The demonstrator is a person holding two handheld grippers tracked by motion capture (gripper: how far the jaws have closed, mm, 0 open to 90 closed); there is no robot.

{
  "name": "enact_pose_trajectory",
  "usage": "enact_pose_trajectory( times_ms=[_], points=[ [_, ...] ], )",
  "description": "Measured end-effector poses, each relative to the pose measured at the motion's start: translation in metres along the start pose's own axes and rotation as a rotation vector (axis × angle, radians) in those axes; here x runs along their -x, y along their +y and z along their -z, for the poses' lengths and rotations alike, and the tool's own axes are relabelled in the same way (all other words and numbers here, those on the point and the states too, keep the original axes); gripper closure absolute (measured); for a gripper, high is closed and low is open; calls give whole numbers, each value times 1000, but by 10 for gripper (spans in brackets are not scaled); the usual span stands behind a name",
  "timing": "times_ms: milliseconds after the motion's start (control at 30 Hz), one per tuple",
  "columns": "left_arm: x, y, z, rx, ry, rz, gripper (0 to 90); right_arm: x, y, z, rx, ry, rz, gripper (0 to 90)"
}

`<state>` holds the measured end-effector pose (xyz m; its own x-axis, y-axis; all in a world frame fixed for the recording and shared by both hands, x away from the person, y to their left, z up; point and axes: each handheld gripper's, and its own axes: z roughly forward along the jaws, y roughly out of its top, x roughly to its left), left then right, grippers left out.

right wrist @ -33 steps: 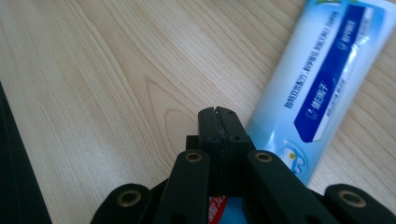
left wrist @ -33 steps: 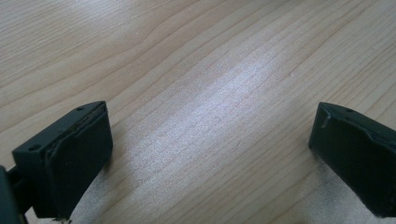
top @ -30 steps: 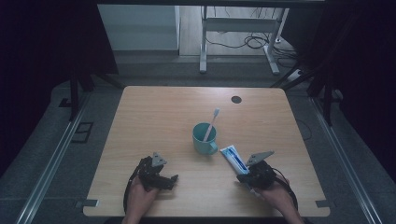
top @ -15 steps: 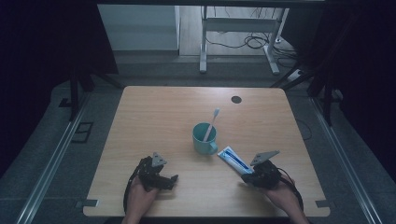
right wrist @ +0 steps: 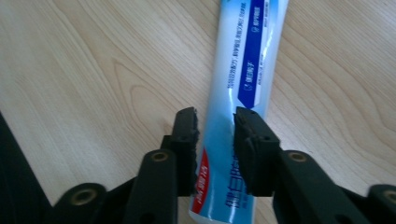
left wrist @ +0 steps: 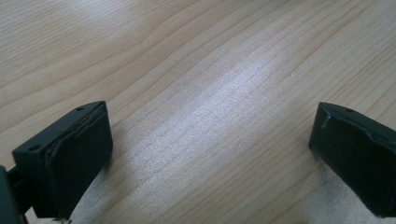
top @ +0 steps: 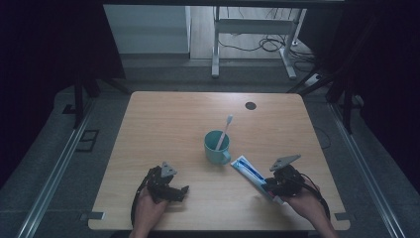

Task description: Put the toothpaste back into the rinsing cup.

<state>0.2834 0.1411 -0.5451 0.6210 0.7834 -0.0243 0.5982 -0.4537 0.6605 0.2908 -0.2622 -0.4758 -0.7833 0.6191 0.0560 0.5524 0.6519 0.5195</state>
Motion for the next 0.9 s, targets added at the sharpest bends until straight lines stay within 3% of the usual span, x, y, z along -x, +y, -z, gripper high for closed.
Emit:
enact_pose_trajectory(
  times_ms=[367, 633, 900],
  points=[
    [0, 0, 0, -2, 0, 2, 0, 6, 13, -12, -109, -30, -22, 496],
    [0, 0, 0, -1, 0, 4, 0, 9, 26, -23, -186, -34, -37, 441],
    [0, 0, 0, -1, 0, 4, 0, 8, 38, -36, -271, -50, -17, 417]
  ],
)
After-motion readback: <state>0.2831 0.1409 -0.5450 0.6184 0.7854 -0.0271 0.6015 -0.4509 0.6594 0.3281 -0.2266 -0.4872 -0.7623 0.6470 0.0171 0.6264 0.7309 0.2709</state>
